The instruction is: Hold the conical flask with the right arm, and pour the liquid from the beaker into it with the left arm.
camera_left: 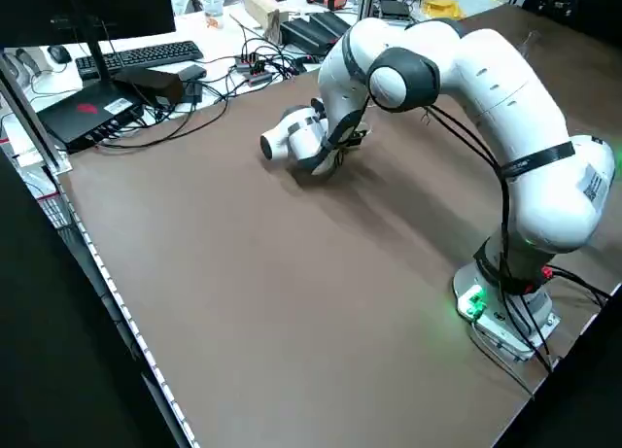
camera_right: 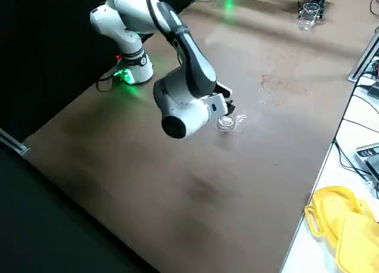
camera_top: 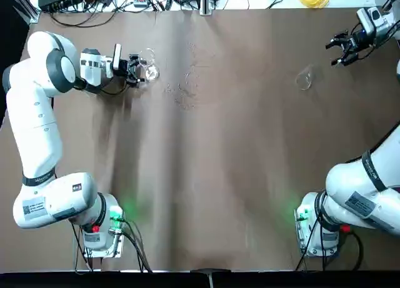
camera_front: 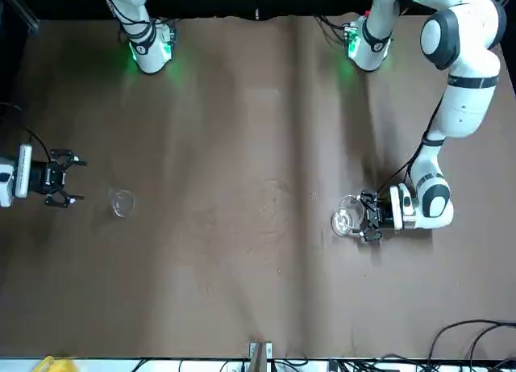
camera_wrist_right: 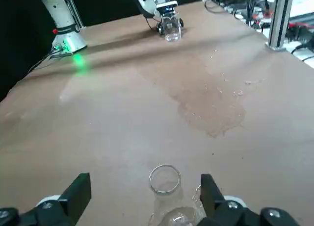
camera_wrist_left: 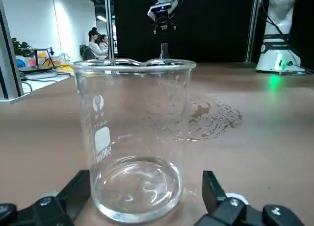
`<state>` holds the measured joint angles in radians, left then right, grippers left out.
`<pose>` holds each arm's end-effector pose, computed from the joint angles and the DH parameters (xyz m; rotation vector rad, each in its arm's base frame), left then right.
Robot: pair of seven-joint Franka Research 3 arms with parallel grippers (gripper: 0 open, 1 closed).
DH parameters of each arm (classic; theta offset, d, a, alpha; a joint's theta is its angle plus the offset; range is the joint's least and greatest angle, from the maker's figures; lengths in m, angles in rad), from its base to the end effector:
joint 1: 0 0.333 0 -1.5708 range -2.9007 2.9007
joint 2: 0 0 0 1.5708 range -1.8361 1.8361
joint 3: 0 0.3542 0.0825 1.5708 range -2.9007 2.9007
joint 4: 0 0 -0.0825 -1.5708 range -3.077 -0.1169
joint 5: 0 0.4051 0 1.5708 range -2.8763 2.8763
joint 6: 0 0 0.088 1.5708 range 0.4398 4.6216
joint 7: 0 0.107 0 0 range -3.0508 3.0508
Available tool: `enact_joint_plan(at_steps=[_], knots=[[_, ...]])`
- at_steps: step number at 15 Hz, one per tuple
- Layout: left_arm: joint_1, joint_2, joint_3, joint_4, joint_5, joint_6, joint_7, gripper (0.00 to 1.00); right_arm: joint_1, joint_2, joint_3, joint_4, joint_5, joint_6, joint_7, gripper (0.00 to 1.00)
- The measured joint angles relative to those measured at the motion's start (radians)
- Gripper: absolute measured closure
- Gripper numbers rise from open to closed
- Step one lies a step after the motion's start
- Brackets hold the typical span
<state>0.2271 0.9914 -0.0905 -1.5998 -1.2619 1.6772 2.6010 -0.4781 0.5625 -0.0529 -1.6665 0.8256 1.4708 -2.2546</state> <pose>0.6606 0.0036 0.0651 1.3058 -1.3680 1.1123 0.5986 -0.2484 0.2953 -1.6264 -1.4619 -0.7755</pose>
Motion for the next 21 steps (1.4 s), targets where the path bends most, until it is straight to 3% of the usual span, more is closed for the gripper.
enact_joint_plan(at_steps=[10, 21], knots=[[0.000, -0.003, -0.005, 0.005, 0.000, -0.003, 0.001, 0.00, -0.008, 0.073, 0.000, 0.000, 0.091, -0.005, -0.094, 0.03], [-0.012, -0.003, -0.010, 0.034, -0.003, -0.024, 0.016, 0.00, -0.016, 0.107, 0.002, 0.000, 0.104, -0.016, -0.137, 0.04]])
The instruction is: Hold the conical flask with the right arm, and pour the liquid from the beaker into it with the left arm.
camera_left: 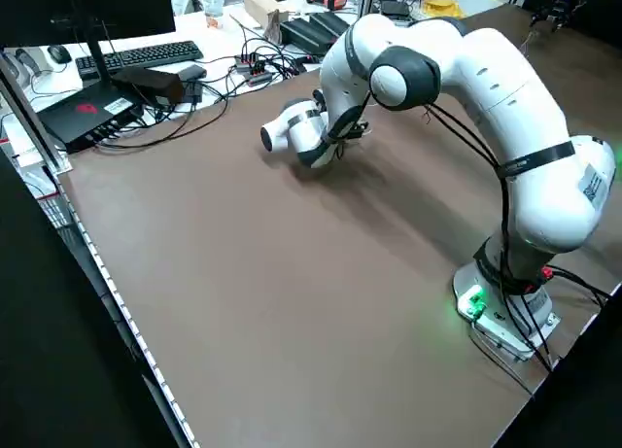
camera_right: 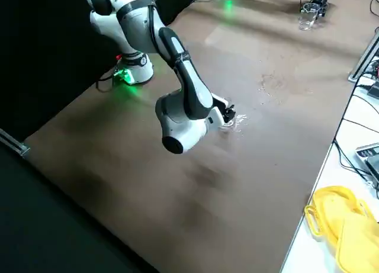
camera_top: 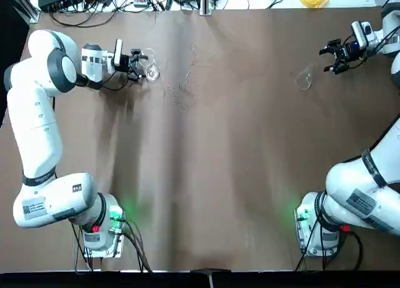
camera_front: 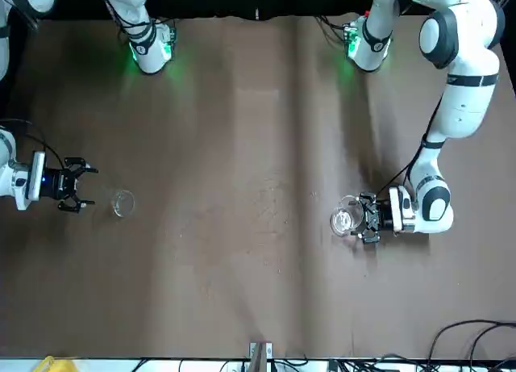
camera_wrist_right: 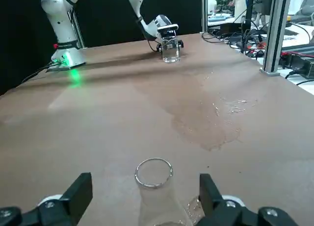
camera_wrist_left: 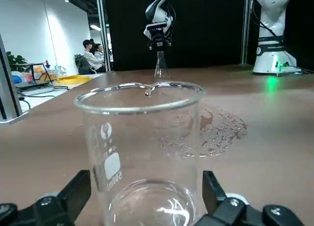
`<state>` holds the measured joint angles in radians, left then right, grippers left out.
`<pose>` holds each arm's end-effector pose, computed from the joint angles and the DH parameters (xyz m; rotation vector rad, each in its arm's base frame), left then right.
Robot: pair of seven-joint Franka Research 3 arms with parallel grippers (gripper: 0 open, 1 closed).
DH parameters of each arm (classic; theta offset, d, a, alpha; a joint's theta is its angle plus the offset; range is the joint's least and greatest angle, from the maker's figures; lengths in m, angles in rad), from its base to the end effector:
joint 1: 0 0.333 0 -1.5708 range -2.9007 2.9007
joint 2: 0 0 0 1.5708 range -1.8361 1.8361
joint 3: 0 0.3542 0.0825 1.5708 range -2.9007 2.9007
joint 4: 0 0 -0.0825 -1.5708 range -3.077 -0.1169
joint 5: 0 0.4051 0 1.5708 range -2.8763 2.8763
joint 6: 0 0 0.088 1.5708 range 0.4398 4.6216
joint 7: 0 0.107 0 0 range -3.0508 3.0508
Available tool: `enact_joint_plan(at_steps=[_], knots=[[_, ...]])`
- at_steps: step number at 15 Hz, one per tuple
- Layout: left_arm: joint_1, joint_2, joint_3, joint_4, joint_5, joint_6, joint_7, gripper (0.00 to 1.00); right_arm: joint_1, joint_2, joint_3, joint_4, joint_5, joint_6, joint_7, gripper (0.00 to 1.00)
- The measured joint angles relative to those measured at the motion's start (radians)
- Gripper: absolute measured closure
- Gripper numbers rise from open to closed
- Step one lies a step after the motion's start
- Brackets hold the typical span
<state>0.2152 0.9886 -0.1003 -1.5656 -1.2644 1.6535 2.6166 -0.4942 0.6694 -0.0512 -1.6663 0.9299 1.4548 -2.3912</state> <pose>0.6736 -0.0091 0.0808 1.2459 -1.4021 1.1462 0.5966 -0.2482 0.2339 -1.5225 -1.4122 -0.9244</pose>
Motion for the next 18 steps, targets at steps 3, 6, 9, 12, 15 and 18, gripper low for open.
enact_joint_plan(at_steps=[3, 6, 9, 12, 15, 18], knots=[[-0.022, 0.000, 0.000, 0.003, -0.010, 0.000, 0.000, 0.00, 0.000, 0.001, 0.003, 0.000, 0.001, 0.000, -0.006, 0.04], [-0.027, 0.000, -0.004, 0.004, -0.010, 0.000, 0.000, 0.00, 0.000, 0.005, 0.006, 0.000, 0.002, 0.000, -0.013, 0.03], [-0.034, 0.000, -0.010, 0.005, -0.010, 0.000, 0.000, 0.00, 0.000, 0.010, 0.008, 0.000, 0.011, 0.000, -0.016, 0.04], [-0.034, 0.000, -0.012, 0.006, -0.010, -0.017, 0.000, 0.00, 0.000, 0.018, 0.012, 0.000, 0.027, 0.000, -0.033, 0.15], [-0.029, 0.000, -0.011, 0.006, -0.010, -0.029, 0.000, 0.00, 0.000, 0.032, 0.012, -0.001, 0.028, 0.000, -0.055, 0.15], [-0.028, 0.000, -0.009, 0.006, -0.010, -0.029, 0.000, 0.00, 0.000, 0.046, 0.012, -0.001, 0.028, -0.001, -0.071, 0.15]])
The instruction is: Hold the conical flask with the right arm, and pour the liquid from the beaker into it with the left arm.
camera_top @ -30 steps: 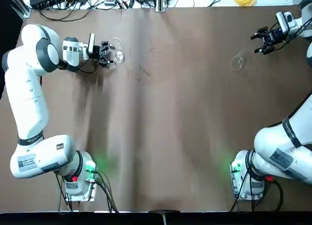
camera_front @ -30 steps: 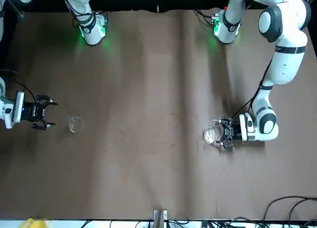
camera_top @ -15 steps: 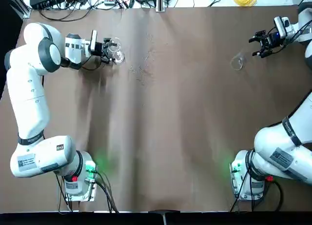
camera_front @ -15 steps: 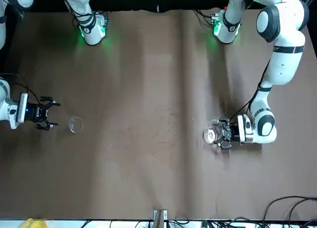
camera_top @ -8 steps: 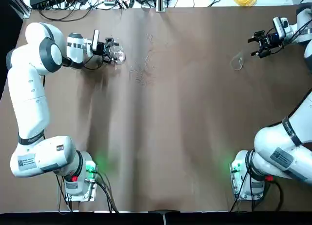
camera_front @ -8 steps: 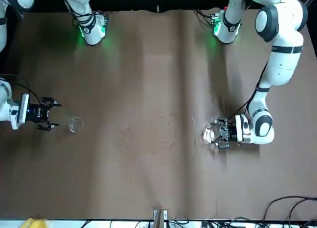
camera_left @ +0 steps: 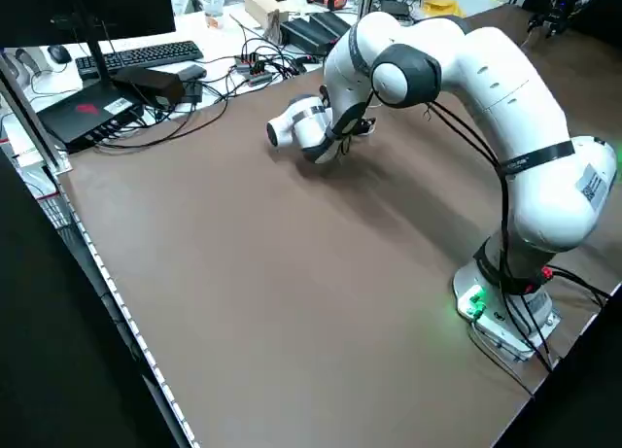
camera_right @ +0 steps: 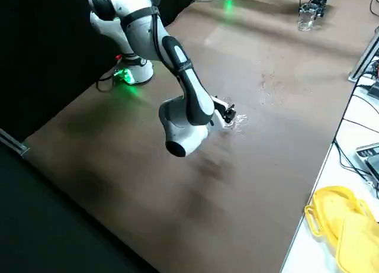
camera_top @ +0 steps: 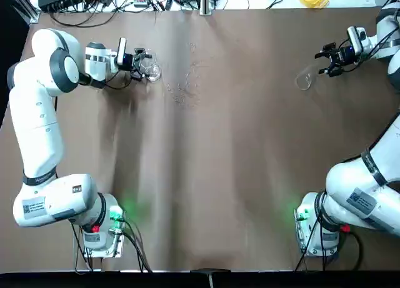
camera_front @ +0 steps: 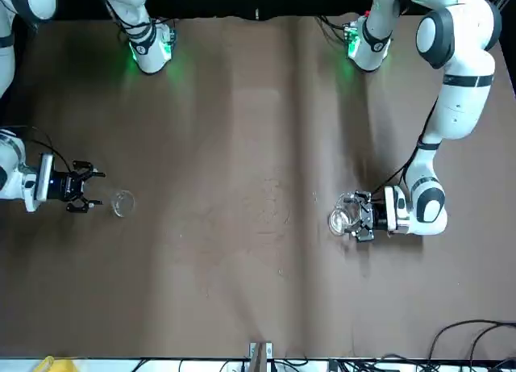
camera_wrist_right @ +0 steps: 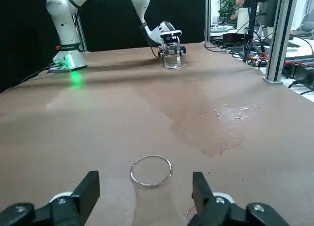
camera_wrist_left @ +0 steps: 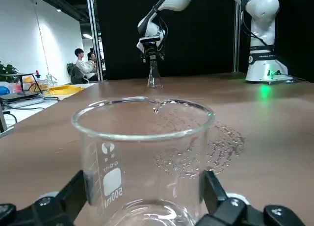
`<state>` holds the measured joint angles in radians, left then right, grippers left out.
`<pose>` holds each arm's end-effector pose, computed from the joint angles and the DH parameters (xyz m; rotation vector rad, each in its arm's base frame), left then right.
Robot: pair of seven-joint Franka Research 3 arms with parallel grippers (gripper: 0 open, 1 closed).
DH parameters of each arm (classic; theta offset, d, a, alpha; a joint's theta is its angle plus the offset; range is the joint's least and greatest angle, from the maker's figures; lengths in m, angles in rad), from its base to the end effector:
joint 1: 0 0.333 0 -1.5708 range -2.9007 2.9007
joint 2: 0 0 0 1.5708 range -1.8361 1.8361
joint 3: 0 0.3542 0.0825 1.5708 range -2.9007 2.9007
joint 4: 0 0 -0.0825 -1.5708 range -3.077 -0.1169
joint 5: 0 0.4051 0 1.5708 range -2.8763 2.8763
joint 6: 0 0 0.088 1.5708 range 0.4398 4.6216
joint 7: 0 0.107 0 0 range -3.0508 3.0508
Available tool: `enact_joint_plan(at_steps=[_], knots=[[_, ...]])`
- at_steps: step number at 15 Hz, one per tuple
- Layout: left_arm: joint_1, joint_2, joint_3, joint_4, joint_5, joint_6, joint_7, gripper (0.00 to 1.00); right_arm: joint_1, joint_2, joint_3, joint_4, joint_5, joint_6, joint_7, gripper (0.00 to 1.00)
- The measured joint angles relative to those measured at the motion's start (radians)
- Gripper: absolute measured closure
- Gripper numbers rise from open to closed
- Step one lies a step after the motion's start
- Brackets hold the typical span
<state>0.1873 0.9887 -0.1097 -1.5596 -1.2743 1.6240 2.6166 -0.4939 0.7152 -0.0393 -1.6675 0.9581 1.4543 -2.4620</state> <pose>0.6743 -0.0357 0.0867 1.1850 -1.3970 1.1418 0.5970 -0.2383 0.2065 -1.4639 -1.4169 -0.9771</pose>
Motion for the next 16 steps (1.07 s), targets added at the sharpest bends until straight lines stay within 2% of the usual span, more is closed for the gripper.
enact_joint_plan(at_steps=[3, 5, 6, 7, 11, 14, 15, 16], knots=[[-0.003, 0.001, 0.000, 0.000, 0.000, -0.001, 0.003, 0.00, 0.002, 0.006, 0.003, 0.000, 0.000, 0.000, -0.003, 0.15], [-0.005, 0.005, -0.002, 0.003, -0.001, -0.001, 0.006, 0.00, 0.008, 0.012, 0.004, -0.001, 0.000, -0.001, -0.005, 0.25], [-0.005, 0.009, -0.003, 0.004, -0.003, -0.001, 0.007, 0.00, 0.011, 0.017, 0.005, -0.001, 0.000, -0.001, -0.006, 0.26], [-0.006, 0.012, -0.003, 0.005, -0.009, -0.001, 0.008, 0.00, 0.013, 0.022, 0.006, -0.001, 0.000, -0.001, -0.007, 0.33], [-0.017, 0.019, -0.003, 0.005, -0.037, -0.005, 0.009, 0.00, 0.020, 0.031, 0.006, -0.001, 0.000, -0.001, -0.011, 0.38], [-0.042, 0.028, -0.003, 0.014, -0.070, -0.002, 0.013, 0.00, 0.020, 0.031, 0.007, -0.001, 0.001, -0.001, -0.013, 0.46], [-0.046, 0.030, -0.003, 0.016, -0.074, -0.001, 0.013, 0.00, 0.020, 0.031, 0.006, -0.001, 0.001, -0.001, -0.017, 0.54], [-0.047, 0.032, -0.003, 0.017, -0.074, 0.000, 0.013, 0.00, 0.020, 0.031, 0.006, -0.001, 0.002, -0.001, -0.019, 0.56]])
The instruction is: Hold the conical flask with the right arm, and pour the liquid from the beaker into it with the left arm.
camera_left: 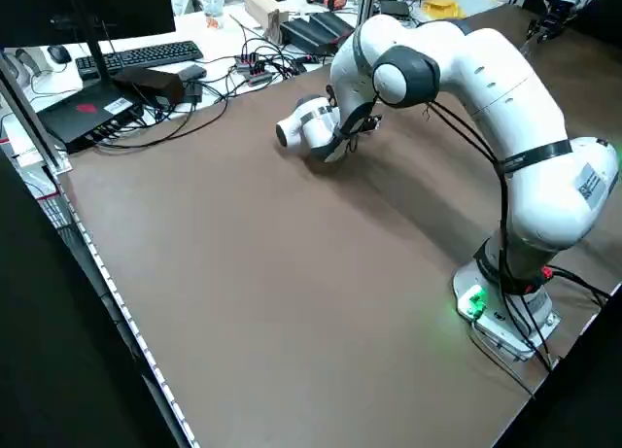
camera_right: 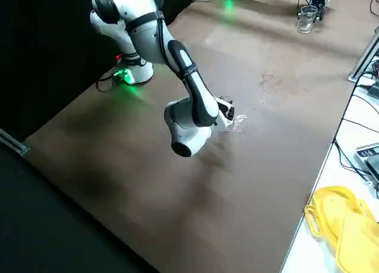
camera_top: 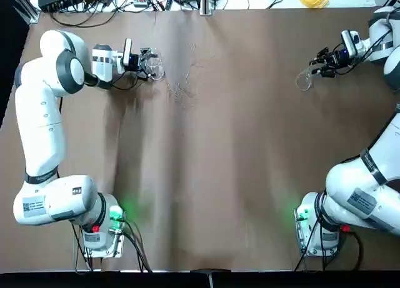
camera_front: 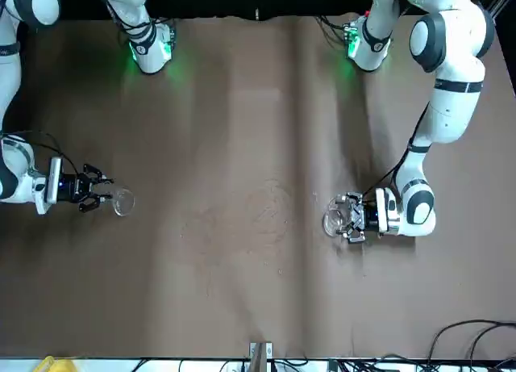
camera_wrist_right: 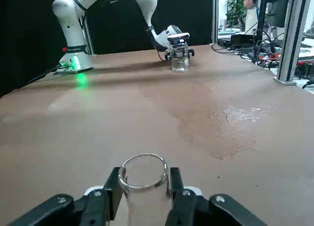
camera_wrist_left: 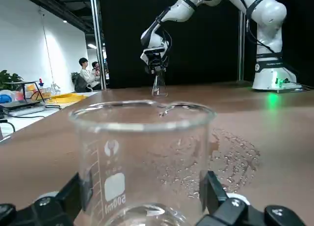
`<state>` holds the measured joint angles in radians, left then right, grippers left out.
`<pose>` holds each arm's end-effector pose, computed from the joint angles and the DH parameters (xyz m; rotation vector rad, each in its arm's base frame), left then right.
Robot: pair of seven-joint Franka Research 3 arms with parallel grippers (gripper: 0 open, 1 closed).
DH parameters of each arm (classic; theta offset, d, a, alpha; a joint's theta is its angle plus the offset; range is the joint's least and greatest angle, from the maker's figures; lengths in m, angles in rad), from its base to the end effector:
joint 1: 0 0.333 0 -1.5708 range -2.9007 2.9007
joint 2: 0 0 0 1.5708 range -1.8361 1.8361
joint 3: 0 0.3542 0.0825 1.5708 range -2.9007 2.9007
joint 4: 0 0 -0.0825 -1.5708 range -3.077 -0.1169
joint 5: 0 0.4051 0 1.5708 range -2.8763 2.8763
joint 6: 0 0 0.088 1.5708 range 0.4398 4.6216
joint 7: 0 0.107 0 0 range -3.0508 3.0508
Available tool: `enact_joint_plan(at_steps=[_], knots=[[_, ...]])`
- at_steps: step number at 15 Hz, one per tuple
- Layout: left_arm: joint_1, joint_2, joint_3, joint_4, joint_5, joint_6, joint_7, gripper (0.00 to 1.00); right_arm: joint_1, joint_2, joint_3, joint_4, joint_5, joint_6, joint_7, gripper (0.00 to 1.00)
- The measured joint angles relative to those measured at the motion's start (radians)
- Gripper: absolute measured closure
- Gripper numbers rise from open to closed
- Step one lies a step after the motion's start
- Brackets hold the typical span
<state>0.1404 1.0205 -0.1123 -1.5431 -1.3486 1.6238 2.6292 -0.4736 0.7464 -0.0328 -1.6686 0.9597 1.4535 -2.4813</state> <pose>0.6764 -0.0700 0.0757 1.1632 -1.3532 1.1759 0.5990 -0.2205 0.1867 -1.4252 -1.4152 -0.9636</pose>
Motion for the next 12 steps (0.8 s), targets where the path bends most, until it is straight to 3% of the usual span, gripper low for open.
enact_joint_plan(at_steps=[5, 12], knots=[[0.000, 0.006, 0.002, 0.000, 0.000, 0.000, 0.000, 0.00, 0.000, 0.000, 0.000, 0.000, 0.030, 0.003, -0.005, 0.61], [-0.023, 0.007, 0.003, 0.000, 0.000, 0.000, 0.001, 0.00, 0.023, 0.001, 0.001, 0.002, 0.041, 0.003, -0.005, 0.61]])
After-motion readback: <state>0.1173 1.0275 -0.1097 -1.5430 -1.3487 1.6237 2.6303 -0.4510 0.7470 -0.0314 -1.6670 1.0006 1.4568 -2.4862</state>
